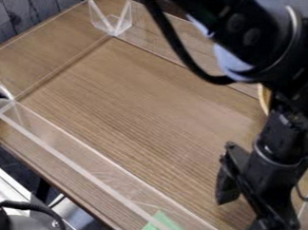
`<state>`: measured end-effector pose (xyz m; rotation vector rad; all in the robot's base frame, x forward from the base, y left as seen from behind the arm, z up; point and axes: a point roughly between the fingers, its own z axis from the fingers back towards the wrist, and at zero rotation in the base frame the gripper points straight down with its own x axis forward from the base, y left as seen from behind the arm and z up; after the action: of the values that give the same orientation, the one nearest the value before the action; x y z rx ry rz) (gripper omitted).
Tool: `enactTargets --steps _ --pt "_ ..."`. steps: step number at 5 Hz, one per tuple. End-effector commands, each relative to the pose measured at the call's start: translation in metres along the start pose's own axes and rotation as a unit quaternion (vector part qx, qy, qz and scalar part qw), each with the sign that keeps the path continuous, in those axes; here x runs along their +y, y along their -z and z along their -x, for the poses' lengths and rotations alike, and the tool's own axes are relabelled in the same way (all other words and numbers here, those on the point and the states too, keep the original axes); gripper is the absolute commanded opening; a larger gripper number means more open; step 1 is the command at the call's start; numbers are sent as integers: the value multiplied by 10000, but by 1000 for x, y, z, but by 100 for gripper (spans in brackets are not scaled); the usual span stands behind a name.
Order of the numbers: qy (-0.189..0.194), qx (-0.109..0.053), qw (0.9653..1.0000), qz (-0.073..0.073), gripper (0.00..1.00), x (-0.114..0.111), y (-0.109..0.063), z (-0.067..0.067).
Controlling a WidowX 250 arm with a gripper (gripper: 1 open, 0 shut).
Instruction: Put the green block in the brown bowl
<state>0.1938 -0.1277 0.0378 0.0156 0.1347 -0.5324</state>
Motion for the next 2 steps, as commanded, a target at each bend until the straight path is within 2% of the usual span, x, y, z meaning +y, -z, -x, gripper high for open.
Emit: enactTargets --steps 1,2 --pt "132 -295 9995 69 100 0 -4 -11" --pt "213 -302 9992 131 100 -1 3 -14"
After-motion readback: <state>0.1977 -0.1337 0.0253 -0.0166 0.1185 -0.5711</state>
